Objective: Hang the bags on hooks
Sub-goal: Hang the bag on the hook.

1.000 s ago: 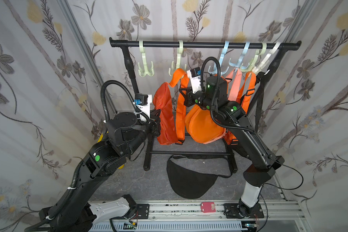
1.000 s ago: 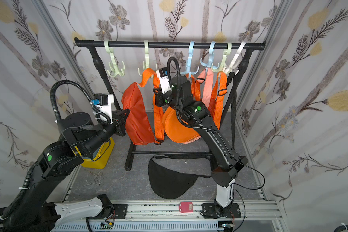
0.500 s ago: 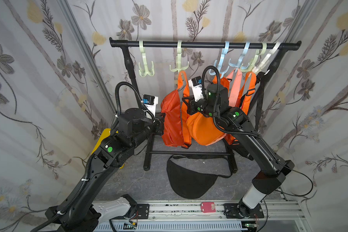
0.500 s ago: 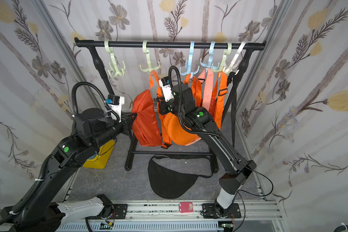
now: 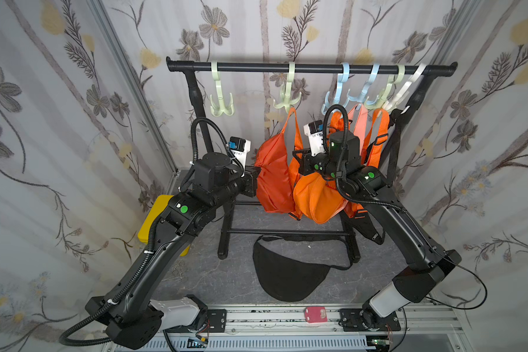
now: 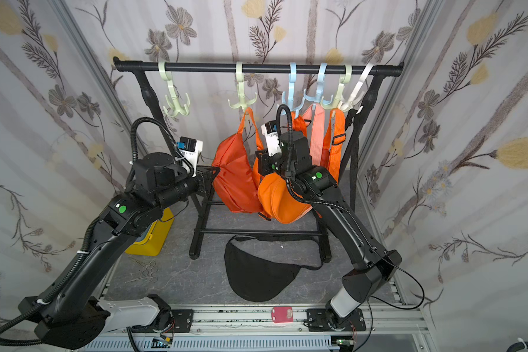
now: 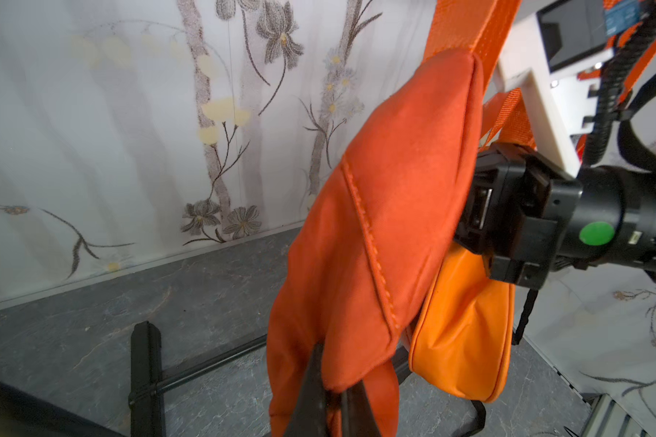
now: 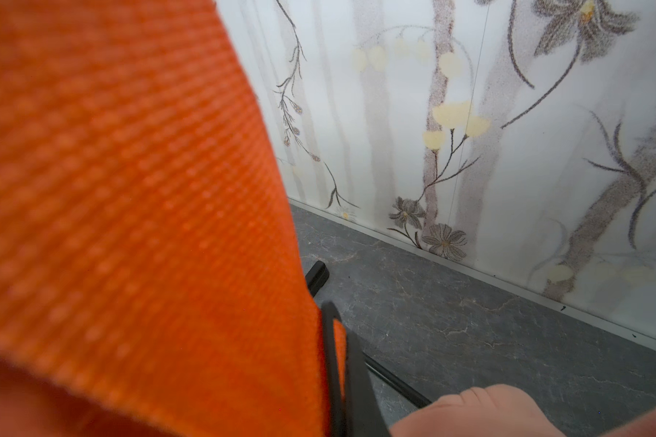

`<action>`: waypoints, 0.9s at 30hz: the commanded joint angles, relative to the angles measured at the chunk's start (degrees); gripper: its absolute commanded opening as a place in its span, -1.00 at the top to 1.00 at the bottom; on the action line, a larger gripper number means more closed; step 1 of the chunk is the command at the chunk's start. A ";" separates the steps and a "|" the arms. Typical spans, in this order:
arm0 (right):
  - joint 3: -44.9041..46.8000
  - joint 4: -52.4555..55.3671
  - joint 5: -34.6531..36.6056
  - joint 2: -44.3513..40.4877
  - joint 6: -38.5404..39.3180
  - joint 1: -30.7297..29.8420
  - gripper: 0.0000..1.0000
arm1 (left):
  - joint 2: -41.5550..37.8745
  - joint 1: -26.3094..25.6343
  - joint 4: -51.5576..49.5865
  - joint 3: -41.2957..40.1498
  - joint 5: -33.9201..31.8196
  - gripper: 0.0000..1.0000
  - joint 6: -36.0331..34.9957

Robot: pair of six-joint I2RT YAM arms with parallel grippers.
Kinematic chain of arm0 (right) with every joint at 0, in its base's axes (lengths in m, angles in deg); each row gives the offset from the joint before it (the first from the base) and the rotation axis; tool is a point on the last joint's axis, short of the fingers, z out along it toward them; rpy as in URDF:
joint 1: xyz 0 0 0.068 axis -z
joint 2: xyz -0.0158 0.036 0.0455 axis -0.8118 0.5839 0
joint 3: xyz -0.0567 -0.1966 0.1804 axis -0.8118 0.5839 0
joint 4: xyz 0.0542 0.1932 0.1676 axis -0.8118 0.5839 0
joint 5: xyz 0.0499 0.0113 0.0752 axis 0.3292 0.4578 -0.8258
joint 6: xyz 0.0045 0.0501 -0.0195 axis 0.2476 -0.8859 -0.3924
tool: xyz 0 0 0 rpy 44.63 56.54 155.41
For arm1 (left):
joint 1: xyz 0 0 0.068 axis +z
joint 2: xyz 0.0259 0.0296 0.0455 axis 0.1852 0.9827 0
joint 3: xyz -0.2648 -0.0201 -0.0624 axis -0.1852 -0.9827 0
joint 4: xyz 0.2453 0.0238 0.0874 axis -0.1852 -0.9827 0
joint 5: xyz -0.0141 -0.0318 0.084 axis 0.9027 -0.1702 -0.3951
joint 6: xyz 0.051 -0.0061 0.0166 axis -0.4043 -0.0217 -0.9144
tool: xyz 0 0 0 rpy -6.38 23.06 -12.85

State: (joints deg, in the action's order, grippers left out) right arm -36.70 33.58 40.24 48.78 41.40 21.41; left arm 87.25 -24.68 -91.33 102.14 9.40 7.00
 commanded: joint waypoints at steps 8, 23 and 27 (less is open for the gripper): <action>3.41 1.50 3.73 -4.94 -2.33 2.07 1.00 | 5.12 0.46 1.36 4.84 2.67 1.00 0.81; 2.41 0.13 2.83 -7.64 -3.41 2.26 0.60 | -8.09 0.30 5.50 -1.86 4.06 -0.68 3.70; 3.07 0.29 5.66 -8.37 -3.38 2.53 0.62 | -12.22 0.36 4.29 -4.67 0.36 -0.73 2.62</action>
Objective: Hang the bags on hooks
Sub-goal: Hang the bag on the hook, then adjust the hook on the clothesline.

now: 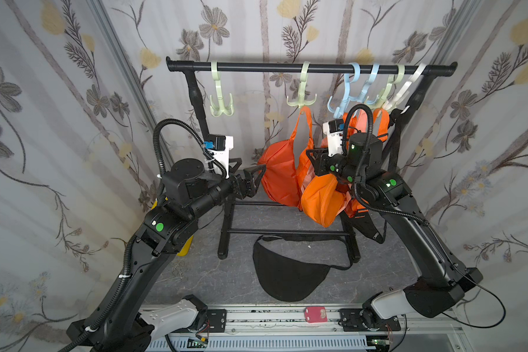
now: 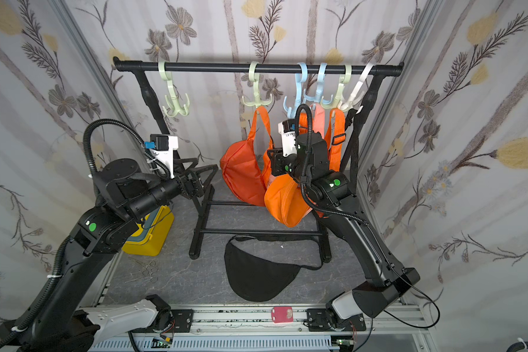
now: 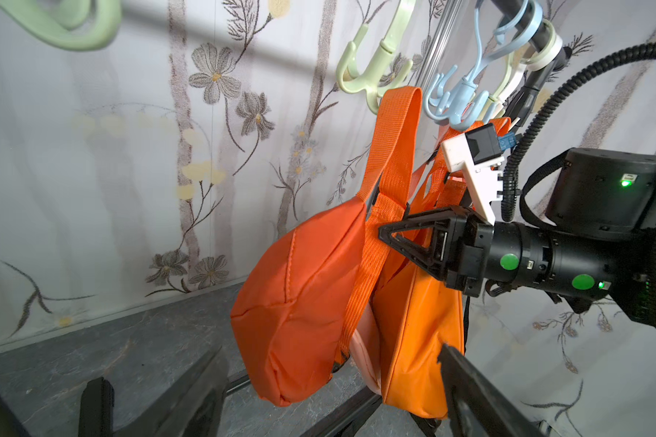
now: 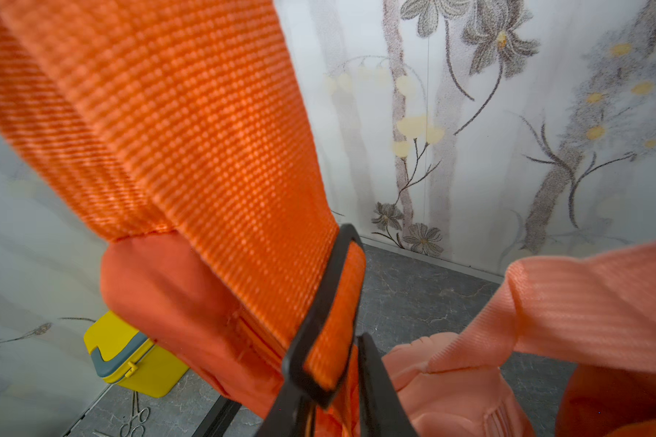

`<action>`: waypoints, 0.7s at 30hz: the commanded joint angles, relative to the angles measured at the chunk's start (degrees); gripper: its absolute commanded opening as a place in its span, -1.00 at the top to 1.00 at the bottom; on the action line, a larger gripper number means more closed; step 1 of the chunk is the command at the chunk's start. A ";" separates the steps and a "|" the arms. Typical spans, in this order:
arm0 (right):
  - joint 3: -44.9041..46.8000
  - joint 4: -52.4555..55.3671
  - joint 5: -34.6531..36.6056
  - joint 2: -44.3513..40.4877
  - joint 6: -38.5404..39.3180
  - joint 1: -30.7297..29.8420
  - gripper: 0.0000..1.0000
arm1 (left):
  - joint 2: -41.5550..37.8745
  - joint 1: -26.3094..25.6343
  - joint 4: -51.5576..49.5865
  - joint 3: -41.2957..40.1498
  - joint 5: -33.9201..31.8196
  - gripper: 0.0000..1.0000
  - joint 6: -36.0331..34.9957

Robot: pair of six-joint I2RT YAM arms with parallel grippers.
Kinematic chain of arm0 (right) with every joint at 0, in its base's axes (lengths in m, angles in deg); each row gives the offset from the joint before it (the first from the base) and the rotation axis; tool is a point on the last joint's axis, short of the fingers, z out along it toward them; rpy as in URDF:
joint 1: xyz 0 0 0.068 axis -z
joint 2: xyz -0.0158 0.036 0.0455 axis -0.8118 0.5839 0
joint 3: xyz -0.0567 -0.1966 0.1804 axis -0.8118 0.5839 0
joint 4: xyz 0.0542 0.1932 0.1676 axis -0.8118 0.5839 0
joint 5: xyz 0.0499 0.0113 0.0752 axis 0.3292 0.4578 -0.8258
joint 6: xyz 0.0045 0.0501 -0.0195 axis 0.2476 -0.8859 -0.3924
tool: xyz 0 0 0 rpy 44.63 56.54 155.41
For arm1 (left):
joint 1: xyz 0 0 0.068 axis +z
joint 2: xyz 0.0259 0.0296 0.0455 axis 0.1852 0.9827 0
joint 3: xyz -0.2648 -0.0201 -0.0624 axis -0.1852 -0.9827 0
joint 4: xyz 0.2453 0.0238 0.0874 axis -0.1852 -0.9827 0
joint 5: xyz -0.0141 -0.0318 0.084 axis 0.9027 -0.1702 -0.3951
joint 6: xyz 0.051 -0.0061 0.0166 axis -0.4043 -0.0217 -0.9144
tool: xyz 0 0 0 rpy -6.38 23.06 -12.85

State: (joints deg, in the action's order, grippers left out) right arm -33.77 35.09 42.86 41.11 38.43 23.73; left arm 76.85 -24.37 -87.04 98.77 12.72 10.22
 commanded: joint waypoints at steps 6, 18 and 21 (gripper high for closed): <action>2.34 -2.34 4.27 -1.60 -0.89 0.44 0.62 | -6.86 0.05 0.20 -5.91 -6.90 -0.78 -1.06; 17.10 -9.42 2.95 -11.66 -2.25 -2.93 0.08 | -9.42 0.14 -0.14 -17.77 -10.32 -0.88 3.09; 23.37 -11.64 3.72 -16.17 -2.34 -4.04 -0.03 | -11.31 0.15 2.84 -25.00 -11.01 -0.93 5.31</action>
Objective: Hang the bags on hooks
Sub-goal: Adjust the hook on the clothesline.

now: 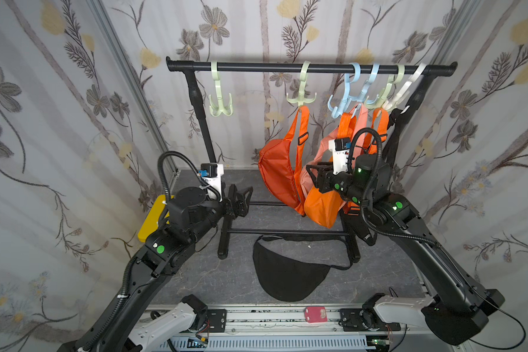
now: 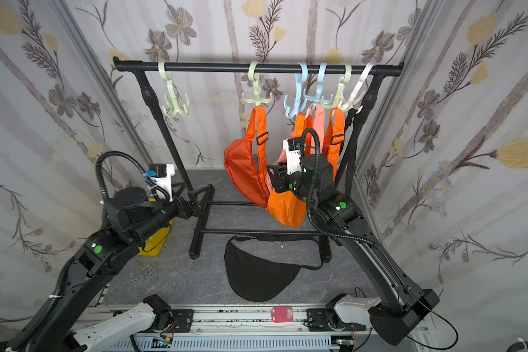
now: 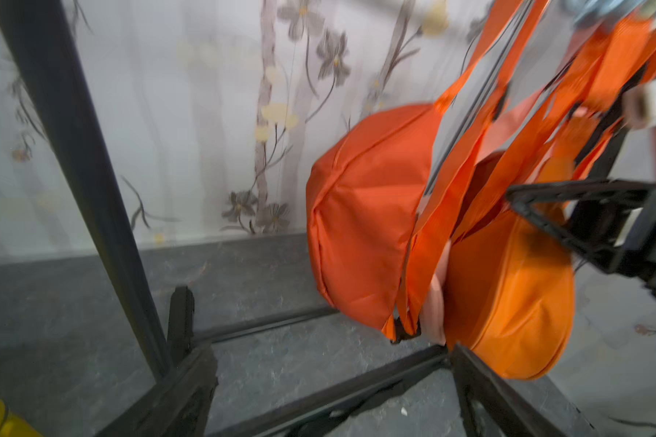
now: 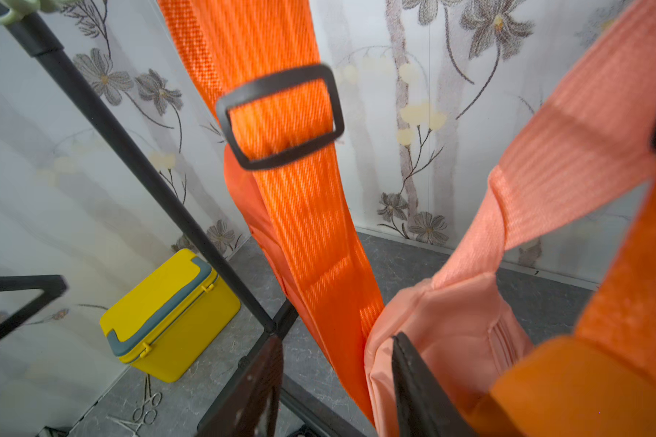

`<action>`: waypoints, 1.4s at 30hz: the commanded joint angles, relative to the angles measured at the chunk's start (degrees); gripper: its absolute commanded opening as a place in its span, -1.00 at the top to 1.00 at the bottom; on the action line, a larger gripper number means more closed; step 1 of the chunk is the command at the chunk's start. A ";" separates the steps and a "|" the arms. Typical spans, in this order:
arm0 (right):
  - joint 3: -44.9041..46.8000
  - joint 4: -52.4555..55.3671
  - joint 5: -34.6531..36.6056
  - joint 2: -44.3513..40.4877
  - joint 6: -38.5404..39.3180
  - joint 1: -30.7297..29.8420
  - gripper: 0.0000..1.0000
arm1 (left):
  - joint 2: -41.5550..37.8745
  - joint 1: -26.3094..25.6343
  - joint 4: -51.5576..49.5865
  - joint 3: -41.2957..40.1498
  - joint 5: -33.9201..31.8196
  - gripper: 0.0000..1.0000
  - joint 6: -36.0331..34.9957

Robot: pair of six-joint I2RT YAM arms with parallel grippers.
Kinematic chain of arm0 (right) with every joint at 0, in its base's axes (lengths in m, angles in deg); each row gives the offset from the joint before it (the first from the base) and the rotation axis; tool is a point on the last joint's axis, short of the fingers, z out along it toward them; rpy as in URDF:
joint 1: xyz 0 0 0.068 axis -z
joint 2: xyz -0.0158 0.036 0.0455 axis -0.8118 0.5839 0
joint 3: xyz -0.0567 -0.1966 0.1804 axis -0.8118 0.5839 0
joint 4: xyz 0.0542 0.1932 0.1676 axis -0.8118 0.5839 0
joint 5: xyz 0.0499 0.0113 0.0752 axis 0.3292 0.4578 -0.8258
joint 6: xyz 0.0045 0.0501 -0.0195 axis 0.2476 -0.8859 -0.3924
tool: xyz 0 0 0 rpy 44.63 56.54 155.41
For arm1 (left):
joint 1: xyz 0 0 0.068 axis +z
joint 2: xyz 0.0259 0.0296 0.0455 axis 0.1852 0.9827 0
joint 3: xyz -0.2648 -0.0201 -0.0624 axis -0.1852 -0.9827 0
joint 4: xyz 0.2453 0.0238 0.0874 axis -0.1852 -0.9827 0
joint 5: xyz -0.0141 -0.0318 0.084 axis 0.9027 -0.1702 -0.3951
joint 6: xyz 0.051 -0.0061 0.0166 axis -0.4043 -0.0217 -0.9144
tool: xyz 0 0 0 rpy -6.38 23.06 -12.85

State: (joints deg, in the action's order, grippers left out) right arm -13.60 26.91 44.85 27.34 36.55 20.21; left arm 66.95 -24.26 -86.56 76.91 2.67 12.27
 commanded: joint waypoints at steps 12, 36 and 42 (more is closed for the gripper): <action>18.28 -10.43 1.41 -13.26 -2.56 -3.50 -0.12 | -4.28 0.12 22.74 -1.03 -3.18 -0.94 -1.75; 24.65 -12.33 1.77 -19.48 -2.85 -5.57 -0.11 | 33.71 5.74 6.61 58.13 -12.47 -0.92 -16.13; 25.43 -11.54 2.16 -20.22 -2.45 -5.57 -0.11 | 41.18 8.41 4.51 66.78 -11.52 -0.91 -16.34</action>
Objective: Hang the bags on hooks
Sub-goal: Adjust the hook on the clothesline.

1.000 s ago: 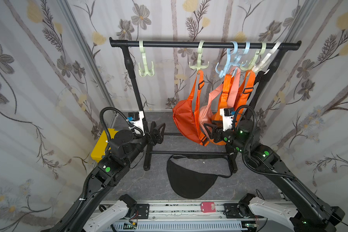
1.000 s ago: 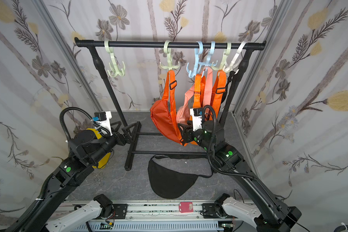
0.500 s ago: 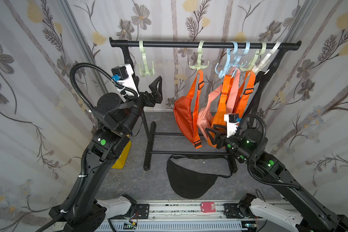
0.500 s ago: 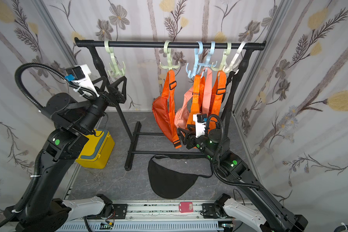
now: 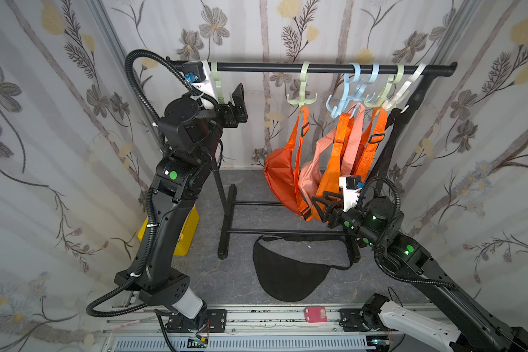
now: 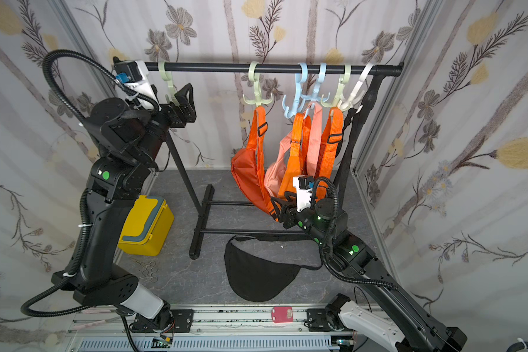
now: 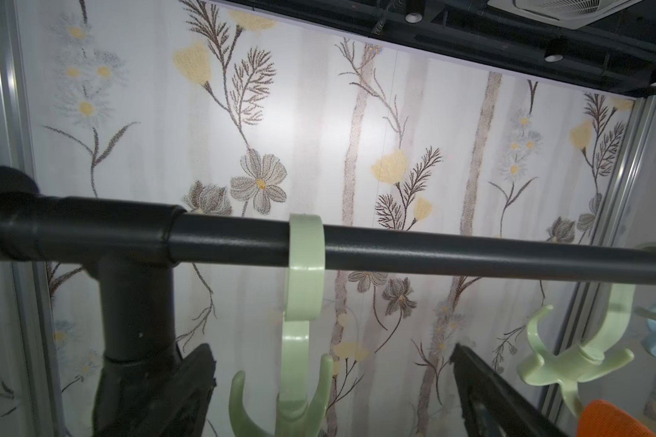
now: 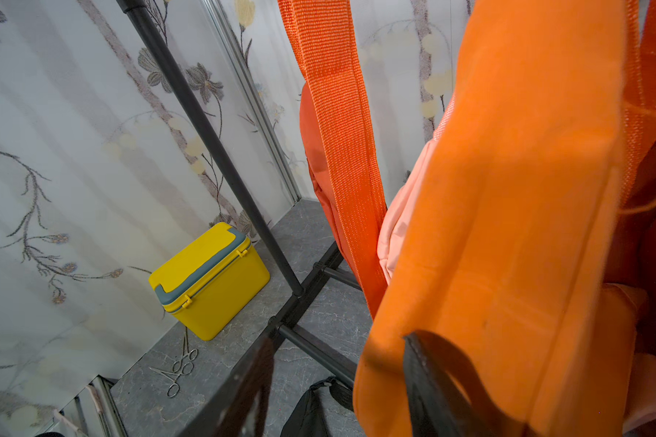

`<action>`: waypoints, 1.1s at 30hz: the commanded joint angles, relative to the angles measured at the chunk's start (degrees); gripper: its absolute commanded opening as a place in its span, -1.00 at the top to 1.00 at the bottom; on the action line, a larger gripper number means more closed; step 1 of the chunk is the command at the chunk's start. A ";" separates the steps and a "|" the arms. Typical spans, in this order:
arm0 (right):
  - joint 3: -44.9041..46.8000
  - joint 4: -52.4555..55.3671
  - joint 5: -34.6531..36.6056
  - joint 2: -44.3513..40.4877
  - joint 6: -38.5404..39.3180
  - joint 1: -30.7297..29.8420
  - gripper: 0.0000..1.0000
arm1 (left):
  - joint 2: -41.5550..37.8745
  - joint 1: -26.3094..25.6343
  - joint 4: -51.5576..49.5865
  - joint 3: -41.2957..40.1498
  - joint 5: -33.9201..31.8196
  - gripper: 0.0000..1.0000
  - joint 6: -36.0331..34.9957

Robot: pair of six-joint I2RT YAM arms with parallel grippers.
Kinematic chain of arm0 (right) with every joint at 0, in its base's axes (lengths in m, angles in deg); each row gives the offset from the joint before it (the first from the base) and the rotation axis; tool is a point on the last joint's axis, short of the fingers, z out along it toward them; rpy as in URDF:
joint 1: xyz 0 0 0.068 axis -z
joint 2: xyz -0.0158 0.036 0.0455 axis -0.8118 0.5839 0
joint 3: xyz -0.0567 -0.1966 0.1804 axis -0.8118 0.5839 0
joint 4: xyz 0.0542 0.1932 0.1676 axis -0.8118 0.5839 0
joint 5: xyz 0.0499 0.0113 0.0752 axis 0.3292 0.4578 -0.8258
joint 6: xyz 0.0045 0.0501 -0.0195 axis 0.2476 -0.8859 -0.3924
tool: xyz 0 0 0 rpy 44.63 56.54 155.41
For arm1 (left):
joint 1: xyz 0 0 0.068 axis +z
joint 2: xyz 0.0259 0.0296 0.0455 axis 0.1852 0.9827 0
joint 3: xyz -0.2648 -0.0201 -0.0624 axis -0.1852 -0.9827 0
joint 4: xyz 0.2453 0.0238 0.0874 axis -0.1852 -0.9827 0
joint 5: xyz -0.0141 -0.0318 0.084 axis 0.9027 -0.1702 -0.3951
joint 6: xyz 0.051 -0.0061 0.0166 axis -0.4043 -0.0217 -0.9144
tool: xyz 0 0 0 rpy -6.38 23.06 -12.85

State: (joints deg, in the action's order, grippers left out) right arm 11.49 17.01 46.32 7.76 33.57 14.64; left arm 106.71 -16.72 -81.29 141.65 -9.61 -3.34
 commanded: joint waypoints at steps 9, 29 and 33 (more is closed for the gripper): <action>1.83 -1.74 2.32 -2.78 0.67 0.00 -0.11 | 7.51 1.10 -1.31 5.19 12.74 -0.89 2.11; 3.12 -3.89 2.61 -1.17 0.24 0.00 -0.10 | 9.38 -6.11 -8.31 12.06 20.83 -0.89 -3.04; 3.59 -4.21 2.30 -0.94 0.05 -0.02 -0.10 | 4.73 -6.14 -8.74 8.35 23.73 -0.92 -1.88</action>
State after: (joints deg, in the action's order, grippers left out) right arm 14.73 15.20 48.00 6.75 33.97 14.60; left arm 113.85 -22.87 -90.21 151.69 11.08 -5.63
